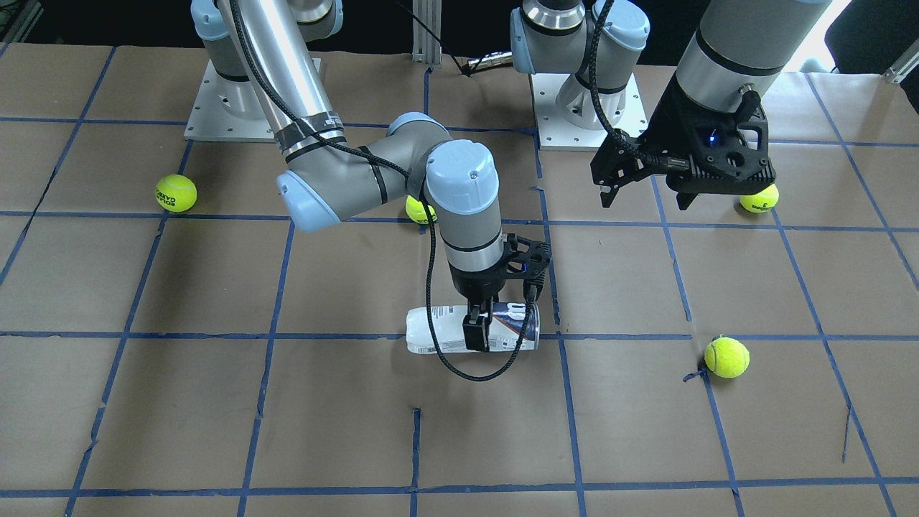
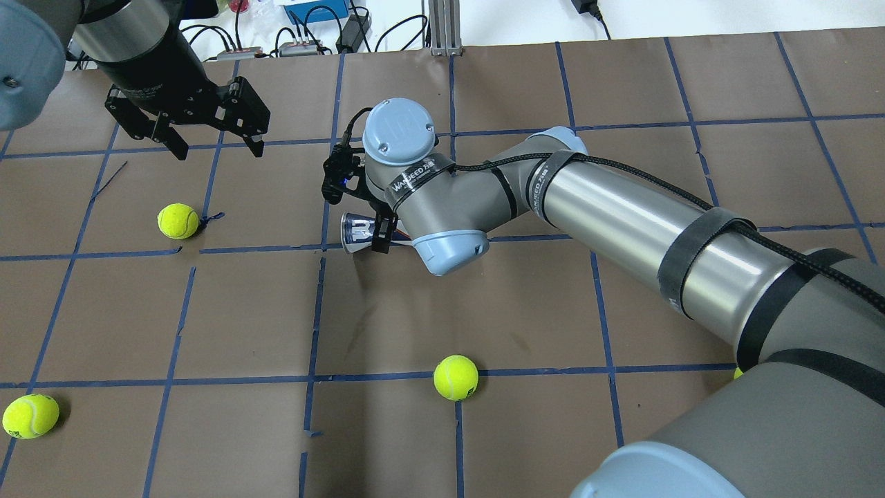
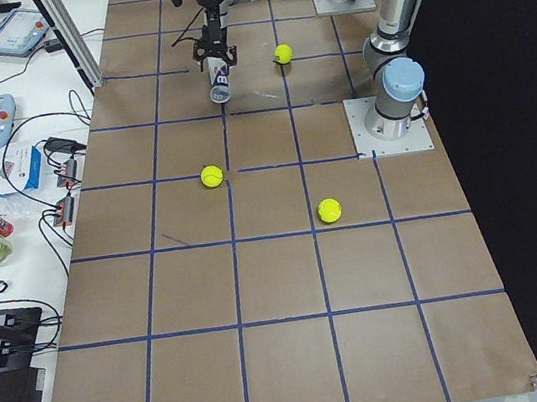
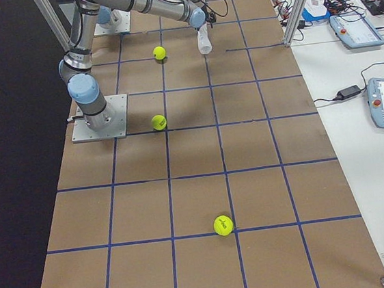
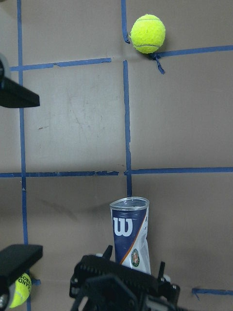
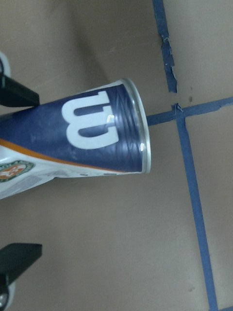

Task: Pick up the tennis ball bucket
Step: 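Lay the can on its side and release it, withdrawing the right gripper, then reach the left gripper to the open end of the lying can, then grasp the can's open end with the left gripper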

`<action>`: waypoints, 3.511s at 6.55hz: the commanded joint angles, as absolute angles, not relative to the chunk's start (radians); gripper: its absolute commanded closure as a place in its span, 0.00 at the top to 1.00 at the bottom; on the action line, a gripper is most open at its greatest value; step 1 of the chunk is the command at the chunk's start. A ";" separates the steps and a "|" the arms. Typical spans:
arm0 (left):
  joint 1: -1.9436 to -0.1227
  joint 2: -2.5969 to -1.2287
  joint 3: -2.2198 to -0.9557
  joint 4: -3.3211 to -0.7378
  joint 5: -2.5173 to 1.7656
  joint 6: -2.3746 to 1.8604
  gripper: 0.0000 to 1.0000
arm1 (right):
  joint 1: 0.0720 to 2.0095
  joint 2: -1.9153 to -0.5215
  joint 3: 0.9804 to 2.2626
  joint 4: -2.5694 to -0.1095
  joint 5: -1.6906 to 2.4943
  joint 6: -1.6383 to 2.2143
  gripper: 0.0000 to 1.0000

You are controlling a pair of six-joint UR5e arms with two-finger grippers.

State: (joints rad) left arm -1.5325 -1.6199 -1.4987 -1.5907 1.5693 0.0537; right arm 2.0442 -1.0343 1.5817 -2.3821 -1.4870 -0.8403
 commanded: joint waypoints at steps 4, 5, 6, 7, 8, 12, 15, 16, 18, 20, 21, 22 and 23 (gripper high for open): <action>-1.522 -1.656 -1.497 -1.586 1.415 0.061 1.00 | 1.555 -1.422 1.575 -1.781 -1.403 -0.805 1.00; -1.522 -1.675 -1.529 -1.591 1.411 0.090 1.00 | 1.501 -1.445 1.521 -1.682 -1.391 -0.792 1.00; -1.522 -1.699 -1.579 -1.585 1.385 0.121 1.00 | 1.494 -1.430 1.426 -1.584 -1.402 -0.763 1.00; -1.519 -1.710 -1.619 -1.585 1.324 0.182 1.00 | 1.491 -1.411 1.354 -1.533 -1.413 -0.718 1.00; -1.516 -1.756 -1.632 -1.545 1.301 0.233 1.00 | 1.485 -1.405 1.310 -1.520 -1.474 -0.700 1.00; -1.427 -1.931 -1.670 -1.433 1.134 0.553 0.98 | 1.476 -1.601 1.363 -1.307 -1.476 -0.303 1.00; -1.388 -1.977 -1.787 -1.404 0.844 0.554 0.98 | 1.451 -1.598 1.413 -1.356 -1.464 -0.264 1.00; -1.388 -2.003 -1.833 -1.376 0.812 0.555 0.95 | 1.428 -1.601 1.414 -1.467 -1.480 -0.264 1.00; -1.388 -2.014 -1.867 -1.333 0.816 0.555 0.96 | 1.425 -1.598 1.434 -1.451 -1.483 -0.264 1.00; -1.387 -2.014 -1.878 -1.332 0.799 0.554 0.83 | 1.425 -1.597 1.437 -1.453 -1.483 -0.262 1.00; -1.382 -2.014 -1.893 -1.350 0.697 0.555 0.76 | 1.425 -1.597 1.437 -1.457 -1.483 -0.265 1.00; -1.355 -2.014 -1.911 -1.342 0.680 0.557 0.59 | 1.425 -1.597 1.437 -1.457 -1.483 -0.265 1.00; -1.342 -2.011 -1.910 -1.345 0.678 0.545 0.43 | 1.425 -1.597 1.437 -1.454 -1.483 -0.267 1.00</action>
State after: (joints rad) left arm -1.3588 -2.0131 -1.9045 -1.3437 0.6925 0.5530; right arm 1.4251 -1.5969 1.4373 -1.4561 -1.4833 -0.2655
